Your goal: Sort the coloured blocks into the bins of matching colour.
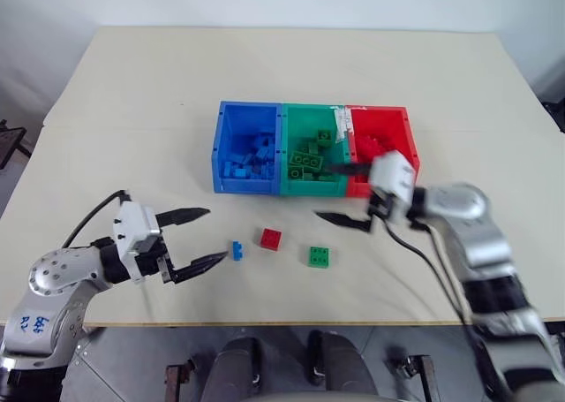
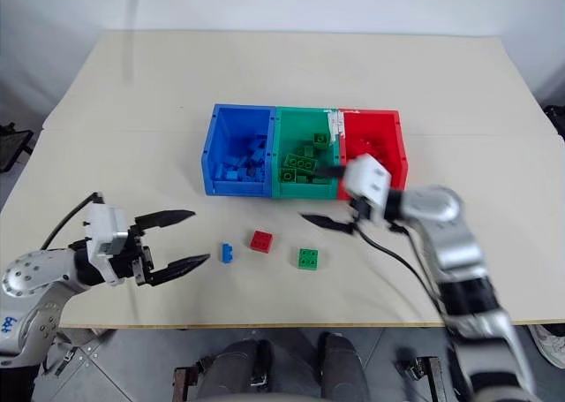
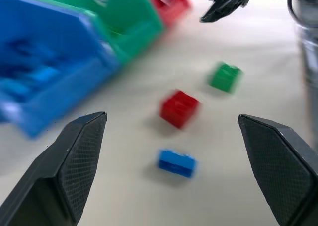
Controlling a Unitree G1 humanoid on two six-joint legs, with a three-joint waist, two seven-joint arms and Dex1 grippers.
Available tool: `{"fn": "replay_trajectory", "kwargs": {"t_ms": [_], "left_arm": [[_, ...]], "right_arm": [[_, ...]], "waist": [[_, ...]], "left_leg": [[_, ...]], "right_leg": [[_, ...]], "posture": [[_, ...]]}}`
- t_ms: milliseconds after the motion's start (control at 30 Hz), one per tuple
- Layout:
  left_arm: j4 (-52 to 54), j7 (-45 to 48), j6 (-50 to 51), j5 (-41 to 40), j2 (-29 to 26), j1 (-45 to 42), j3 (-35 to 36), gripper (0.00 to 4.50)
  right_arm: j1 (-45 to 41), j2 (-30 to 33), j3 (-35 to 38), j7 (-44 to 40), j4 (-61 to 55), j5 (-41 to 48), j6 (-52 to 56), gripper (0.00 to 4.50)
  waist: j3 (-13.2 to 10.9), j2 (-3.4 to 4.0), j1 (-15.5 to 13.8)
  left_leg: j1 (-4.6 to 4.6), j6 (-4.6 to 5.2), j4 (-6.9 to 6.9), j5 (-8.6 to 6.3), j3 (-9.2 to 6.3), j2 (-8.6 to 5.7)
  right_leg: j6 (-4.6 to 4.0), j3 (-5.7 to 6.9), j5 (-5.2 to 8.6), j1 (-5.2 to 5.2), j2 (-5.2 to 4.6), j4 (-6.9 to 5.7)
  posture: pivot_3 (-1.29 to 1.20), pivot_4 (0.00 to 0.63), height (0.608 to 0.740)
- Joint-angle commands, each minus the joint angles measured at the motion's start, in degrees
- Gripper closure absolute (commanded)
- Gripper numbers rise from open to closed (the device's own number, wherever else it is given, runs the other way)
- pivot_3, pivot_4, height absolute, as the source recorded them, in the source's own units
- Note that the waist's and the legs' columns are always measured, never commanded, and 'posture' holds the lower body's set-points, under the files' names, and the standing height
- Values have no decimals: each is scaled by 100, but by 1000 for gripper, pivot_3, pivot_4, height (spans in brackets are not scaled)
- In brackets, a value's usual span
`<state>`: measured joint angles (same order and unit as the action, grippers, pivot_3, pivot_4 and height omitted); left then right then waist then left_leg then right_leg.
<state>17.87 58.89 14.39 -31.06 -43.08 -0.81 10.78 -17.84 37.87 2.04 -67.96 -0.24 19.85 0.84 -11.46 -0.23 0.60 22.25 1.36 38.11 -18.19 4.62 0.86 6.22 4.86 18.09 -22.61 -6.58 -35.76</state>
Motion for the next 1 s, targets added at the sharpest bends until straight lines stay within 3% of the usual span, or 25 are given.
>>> {"fn": "replay_trajectory", "kwargs": {"t_ms": [33,200,333,433,633,900,1000], "left_arm": [[-287,344,-282,135,14,-406,-267,0],[-841,589,-680,409,192,-1002,-640,0],[-1252,754,-989,592,353,-1323,-840,0],[-1428,849,-996,557,388,-1447,-849,0],[-1620,876,-1093,461,297,-1160,-493,0],[-1209,559,-1164,454,221,-213,112,0],[-919,485,-1125,390,233,88,229,0]], "right_arm": [[947,571,834,-621,332,91,-1209,17],[1863,986,1629,-877,1318,196,-2048,17],[1908,929,1553,-872,1301,263,-2063,17],[1691,776,1131,-745,771,321,-1586,17],[711,391,-303,-434,-464,321,365,17],[-264,-253,-1555,-123,-121,-514,785,17],[-334,-446,-1699,-30,77,-664,740,615]], "waist": [[0,0,-35],[-2,-4,-40],[-4,-7,30],[-4,-7,100],[-4,-6,110],[-3,-7,82],[-3,-7,84]], "left_leg": [[-9,1,0,1,16,5],[-54,14,2,9,70,4],[-101,15,0,7,95,10],[-107,7,-1,13,90,18],[-98,-26,-4,25,84,44],[-75,-16,-3,-3,73,47],[-71,-14,-4,-11,73,47]], "right_leg": [[0,4,0,2,1,0],[0,-14,0,17,0,4],[-9,-43,-5,43,-4,4],[-22,-57,-13,44,-6,-5],[-45,-60,-26,10,2,-35],[-46,-35,-27,2,-7,-12],[-46,-28,-27,2,-7,-9]], "posture": [[0,150,740],[0,150,740],[0,150,740],[0,150,740],[0,150,740],[0,150,740],[0,150,740]]}}
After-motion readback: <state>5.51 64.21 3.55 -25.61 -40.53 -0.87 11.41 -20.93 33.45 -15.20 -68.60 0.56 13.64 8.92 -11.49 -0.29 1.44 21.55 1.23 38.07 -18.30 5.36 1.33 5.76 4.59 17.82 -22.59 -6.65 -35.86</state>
